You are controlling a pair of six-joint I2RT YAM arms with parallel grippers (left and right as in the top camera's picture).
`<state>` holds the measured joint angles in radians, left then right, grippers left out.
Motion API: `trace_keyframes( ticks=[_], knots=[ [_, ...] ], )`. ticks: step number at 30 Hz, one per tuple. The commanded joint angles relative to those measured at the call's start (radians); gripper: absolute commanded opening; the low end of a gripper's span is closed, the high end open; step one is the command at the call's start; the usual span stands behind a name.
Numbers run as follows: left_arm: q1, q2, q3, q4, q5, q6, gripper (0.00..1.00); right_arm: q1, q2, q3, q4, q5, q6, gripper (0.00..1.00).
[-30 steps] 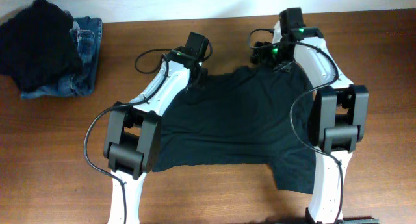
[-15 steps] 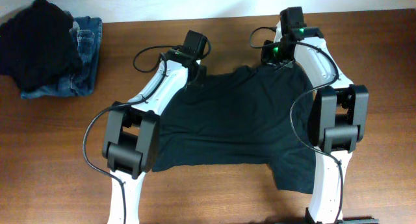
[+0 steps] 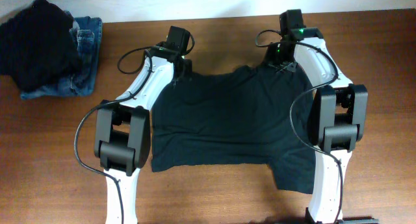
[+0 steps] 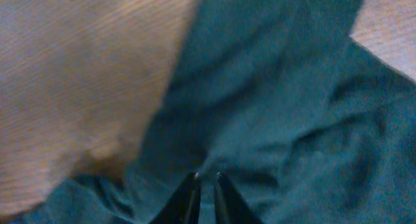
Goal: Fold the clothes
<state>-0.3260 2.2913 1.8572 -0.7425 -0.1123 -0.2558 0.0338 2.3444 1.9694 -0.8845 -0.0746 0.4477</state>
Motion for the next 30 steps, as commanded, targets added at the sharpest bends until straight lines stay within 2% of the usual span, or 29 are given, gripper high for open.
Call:
trace_keyframes(
  ticks=[1,4,14,15,17,18,24,30],
  knots=[
    [-0.006,0.055,0.019,0.004,0.022,-0.021,0.01,-0.009,0.019,0.014,-0.023,0.027,0.060,0.21],
    [-0.006,0.077,0.019,0.005,0.030,-0.025,0.02,-0.009,0.019,0.015,-0.029,0.027,0.066,0.30],
    [-0.005,0.077,0.019,0.006,0.041,-0.024,0.01,-0.037,0.019,0.015,-0.100,0.017,0.191,0.30],
    [-0.005,0.077,0.019,0.007,0.041,-0.024,0.01,-0.037,0.019,0.015,-0.100,0.016,0.190,0.33],
    [-0.005,0.078,0.019,0.010,0.041,-0.025,0.01,-0.035,0.019,0.015,-0.100,0.015,0.190,0.48],
    [-0.005,0.078,0.019,0.010,0.041,-0.025,0.02,-0.034,0.019,0.015,-0.098,0.015,0.190,0.49],
    [-0.005,0.078,0.019,0.010,0.041,-0.025,0.01,-0.034,0.021,0.010,-0.076,0.016,0.191,0.50],
    [-0.005,0.078,0.019,0.010,0.041,-0.028,0.01,-0.034,0.021,-0.050,0.004,-0.008,0.197,0.44]
  ],
)
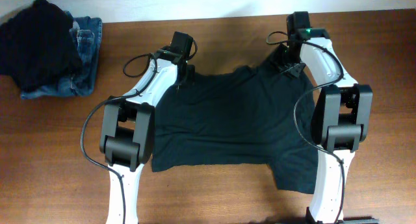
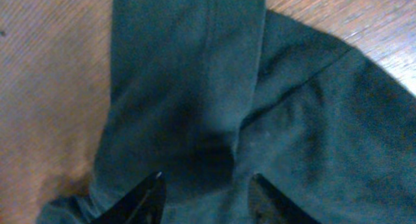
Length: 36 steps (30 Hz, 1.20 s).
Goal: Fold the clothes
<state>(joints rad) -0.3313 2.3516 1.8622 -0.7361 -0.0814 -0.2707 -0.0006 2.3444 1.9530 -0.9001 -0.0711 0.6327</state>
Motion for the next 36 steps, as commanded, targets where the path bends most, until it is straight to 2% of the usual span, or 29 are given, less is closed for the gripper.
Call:
trace_keyframes(
  ticks=[1,8,21,30,36],
  knots=[
    [0.000,0.018,0.014,0.003,0.010,-0.013,0.01,0.000,0.021,-0.039,0.027,-0.011,0.013,0.44],
    [0.000,0.018,0.014,0.003,0.010,-0.013,0.01,0.000,0.024,-0.046,0.040,-0.027,0.013,0.43],
    [0.000,0.018,0.014,0.003,0.010,-0.013,0.01,0.000,0.036,-0.046,0.085,-0.052,0.012,0.04],
    [0.000,0.018,0.014,0.003,0.010,-0.013,0.01,0.000,0.036,-0.046,0.240,-0.070,0.000,0.04],
    [0.000,0.018,0.014,0.004,0.010,-0.018,0.01,0.011,0.036,-0.046,0.366,-0.134,-0.092,0.04]
  ],
)
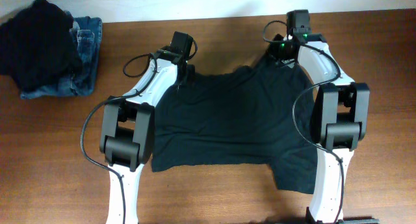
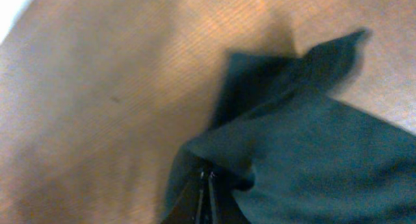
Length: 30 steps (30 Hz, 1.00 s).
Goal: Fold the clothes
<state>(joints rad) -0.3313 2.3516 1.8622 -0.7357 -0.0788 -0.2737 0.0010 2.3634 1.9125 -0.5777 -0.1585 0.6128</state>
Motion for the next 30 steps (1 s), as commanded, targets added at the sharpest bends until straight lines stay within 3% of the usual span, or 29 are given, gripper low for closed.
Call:
trace_keyframes(
  ticks=[1,10,13,15,16,17,18,19,30],
  knots=[
    [0.000,0.018,0.014,0.003,0.008,-0.016,0.01,0.014,0.017,-0.005,0.062,-0.051,-0.090,0.04],
    [0.000,0.018,0.014,0.004,0.007,-0.025,0.02,0.072,0.018,-0.005,0.186,-0.026,-0.217,0.04],
    [0.000,0.018,0.014,0.003,0.007,-0.025,0.01,0.078,0.018,-0.005,0.188,0.002,-0.217,0.08],
    [0.000,0.018,0.014,0.003,0.007,-0.025,0.02,0.077,0.018,-0.005,0.189,0.010,-0.217,0.27],
    [0.000,0.018,0.014,0.003,0.007,-0.025,0.02,0.077,0.018,-0.005,0.185,0.013,-0.217,0.43],
    [0.000,0.018,0.014,0.003,0.007,-0.025,0.02,0.076,0.018,-0.005,0.178,0.013,-0.217,0.72],
    [0.000,0.018,0.014,0.003,0.007,-0.025,0.02,0.076,0.018,-0.005,0.170,0.013,-0.217,0.89],
    [0.000,0.018,0.014,0.003,0.007,-0.025,0.02,0.076,0.018,-0.005,0.159,0.013,-0.217,1.00],
    [0.001,0.018,0.014,0.002,0.003,-0.025,0.20,0.032,-0.039,-0.003,-0.010,0.013,-0.213,1.00]
  ],
)
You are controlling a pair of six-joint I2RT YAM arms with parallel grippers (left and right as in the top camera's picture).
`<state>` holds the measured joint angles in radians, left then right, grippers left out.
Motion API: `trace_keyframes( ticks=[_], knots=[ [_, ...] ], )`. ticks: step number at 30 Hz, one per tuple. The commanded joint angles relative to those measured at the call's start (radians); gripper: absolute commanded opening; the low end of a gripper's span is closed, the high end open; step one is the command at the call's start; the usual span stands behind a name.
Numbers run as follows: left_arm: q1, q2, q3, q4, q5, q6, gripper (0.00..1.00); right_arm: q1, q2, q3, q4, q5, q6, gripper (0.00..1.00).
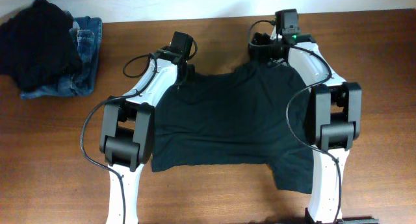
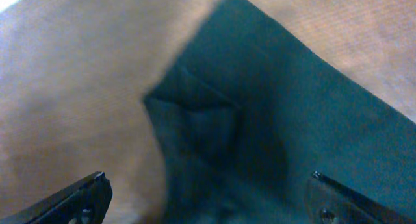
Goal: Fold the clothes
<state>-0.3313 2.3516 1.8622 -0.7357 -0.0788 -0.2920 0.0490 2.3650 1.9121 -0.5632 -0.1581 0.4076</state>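
A dark teal T-shirt (image 1: 221, 120) lies spread flat on the wooden table (image 1: 377, 68). My right gripper (image 1: 259, 47) is at its far right sleeve, with the jaws wide open. In the right wrist view the sleeve (image 2: 279, 100) lies on the wood between the open fingers of the right gripper (image 2: 208, 188), and one corner is creased over. My left gripper (image 1: 177, 81) rests at the shirt's far left shoulder. Its jaws are hidden under the arm.
A heap of black cloth (image 1: 36, 39) on folded jeans (image 1: 81, 55) sits at the table's far left corner. The table's back edge runs close behind both wrists. Both arm bases stand along the shirt's sides.
My right gripper was shut on the sleeve's edge. Now it is wide open and shifted a little left, and the sleeve lies flat on the table. The left arm has not moved.
The right gripper was first nearly shut over bunched cloth at the right shoulder. Then it was open over the sleeve, then shut on the sleeve's edge. Now it is open and the sleeve is laid out. The left arm shifted slightly early on, then stayed.
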Motion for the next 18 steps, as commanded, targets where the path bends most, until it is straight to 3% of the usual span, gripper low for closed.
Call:
trace_keyframes(
  ticks=[1,7,14,18],
  knots=[
    [0.001,0.018,0.014,0.002,0.003,-0.006,0.21,-0.018,-0.050,-0.002,-0.045,0.013,-0.008,0.99],
    [0.002,0.018,0.014,0.002,-0.002,-0.006,0.33,-0.039,-0.071,-0.002,-0.134,0.025,0.040,0.95],
    [0.021,0.018,0.014,-0.006,-0.023,-0.006,0.34,-0.104,-0.071,-0.002,-0.155,-0.062,0.098,0.96],
    [0.032,0.018,0.014,-0.006,-0.023,-0.006,0.35,-0.122,-0.071,-0.002,-0.107,-0.281,-0.065,0.96]
  ],
)
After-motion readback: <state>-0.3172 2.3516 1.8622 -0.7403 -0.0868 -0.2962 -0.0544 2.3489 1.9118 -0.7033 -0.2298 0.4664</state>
